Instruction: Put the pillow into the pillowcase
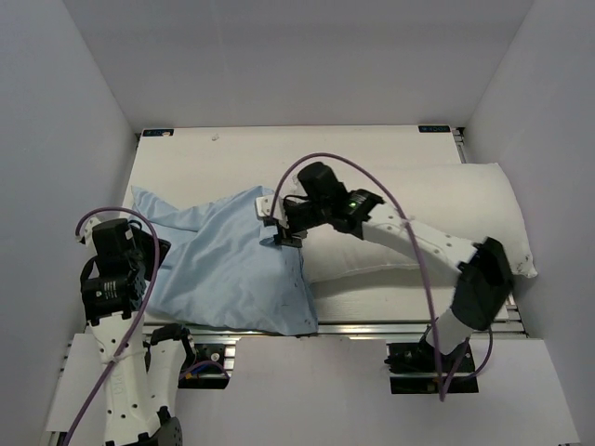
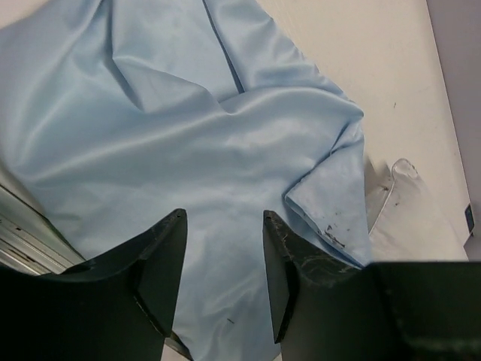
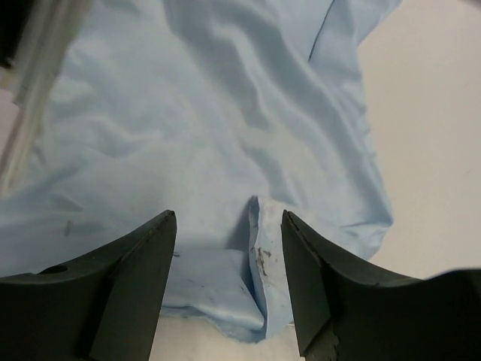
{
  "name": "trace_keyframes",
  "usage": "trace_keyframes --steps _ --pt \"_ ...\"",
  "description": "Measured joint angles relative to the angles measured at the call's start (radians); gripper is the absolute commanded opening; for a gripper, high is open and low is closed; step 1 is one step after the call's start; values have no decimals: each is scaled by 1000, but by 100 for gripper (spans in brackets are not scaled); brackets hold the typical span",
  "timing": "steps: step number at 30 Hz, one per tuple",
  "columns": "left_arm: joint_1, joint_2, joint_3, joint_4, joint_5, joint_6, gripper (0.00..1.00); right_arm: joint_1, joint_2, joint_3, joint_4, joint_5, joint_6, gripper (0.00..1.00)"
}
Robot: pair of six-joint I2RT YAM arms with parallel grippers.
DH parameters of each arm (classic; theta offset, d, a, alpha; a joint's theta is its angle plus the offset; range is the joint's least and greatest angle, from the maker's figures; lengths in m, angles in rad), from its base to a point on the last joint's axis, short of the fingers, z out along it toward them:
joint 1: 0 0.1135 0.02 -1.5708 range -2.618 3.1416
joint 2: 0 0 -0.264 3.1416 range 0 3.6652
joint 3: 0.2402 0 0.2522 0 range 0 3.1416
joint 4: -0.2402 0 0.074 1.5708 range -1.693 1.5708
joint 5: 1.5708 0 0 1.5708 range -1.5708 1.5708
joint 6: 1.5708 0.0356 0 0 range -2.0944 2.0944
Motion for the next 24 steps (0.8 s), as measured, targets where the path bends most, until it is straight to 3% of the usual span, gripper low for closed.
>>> trace_keyframes --steps 8,20,24 --pt "0 -7 -26 24 63 2 55 39 311 32 -5 203 -79 65" --pt "0 -47 -51 20 73 1 55 129 467 109 107 531 -177 62" --pt "0 -55 -60 18 74 1 55 126 528 116 161 633 -213 55"
